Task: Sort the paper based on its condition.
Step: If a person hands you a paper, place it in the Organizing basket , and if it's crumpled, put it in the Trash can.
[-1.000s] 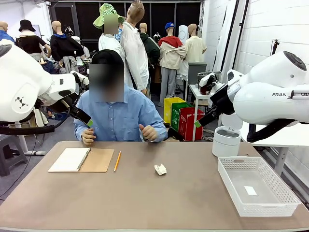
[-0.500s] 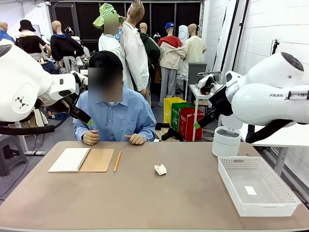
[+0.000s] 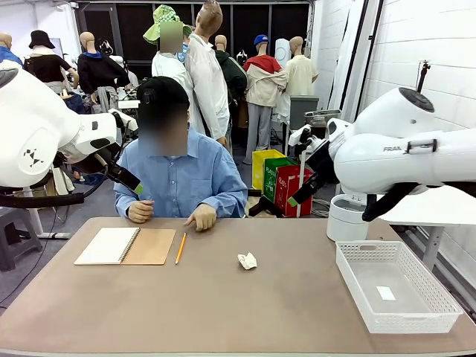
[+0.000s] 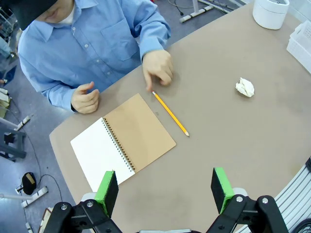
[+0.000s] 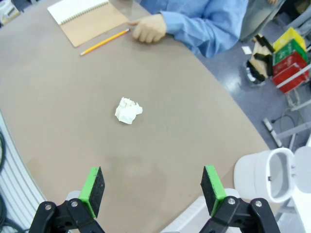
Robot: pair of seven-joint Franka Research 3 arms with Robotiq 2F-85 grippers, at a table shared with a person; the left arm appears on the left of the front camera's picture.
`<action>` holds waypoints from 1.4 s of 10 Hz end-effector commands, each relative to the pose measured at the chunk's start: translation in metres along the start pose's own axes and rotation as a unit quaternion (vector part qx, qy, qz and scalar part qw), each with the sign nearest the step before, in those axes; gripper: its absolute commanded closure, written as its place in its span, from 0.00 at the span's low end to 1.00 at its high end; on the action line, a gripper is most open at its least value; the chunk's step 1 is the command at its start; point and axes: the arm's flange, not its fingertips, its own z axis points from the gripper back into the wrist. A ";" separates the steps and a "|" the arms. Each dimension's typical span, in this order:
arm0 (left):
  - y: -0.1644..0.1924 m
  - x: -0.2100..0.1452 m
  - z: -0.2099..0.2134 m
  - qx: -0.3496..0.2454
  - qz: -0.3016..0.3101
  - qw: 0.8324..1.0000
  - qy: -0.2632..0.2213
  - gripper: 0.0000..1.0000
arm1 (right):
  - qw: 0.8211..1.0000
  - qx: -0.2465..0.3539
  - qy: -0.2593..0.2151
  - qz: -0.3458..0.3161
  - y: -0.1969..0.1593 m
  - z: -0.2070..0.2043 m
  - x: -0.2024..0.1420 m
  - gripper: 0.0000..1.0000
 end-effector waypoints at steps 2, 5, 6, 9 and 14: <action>0.001 0.000 0.001 0.001 0.000 1.000 -0.001 0.00 | 1.000 0.008 0.026 -0.005 0.004 -0.035 0.015 0.00; 0.001 0.000 0.001 0.001 0.000 1.000 -0.001 0.00 | 0.999 0.019 0.048 0.001 0.011 -0.064 0.020 0.00; 0.001 0.000 0.001 0.001 0.000 1.000 -0.001 0.00 | 0.998 0.023 0.058 -0.001 0.012 -0.073 0.019 0.00; 0.001 0.000 0.001 0.001 0.000 1.000 -0.001 0.00 | 0.998 0.021 0.063 0.011 0.015 -0.073 0.012 0.00; 0.001 0.000 0.001 0.001 0.000 1.000 -0.001 0.00 | 0.998 0.018 0.065 0.012 0.017 -0.073 0.012 0.00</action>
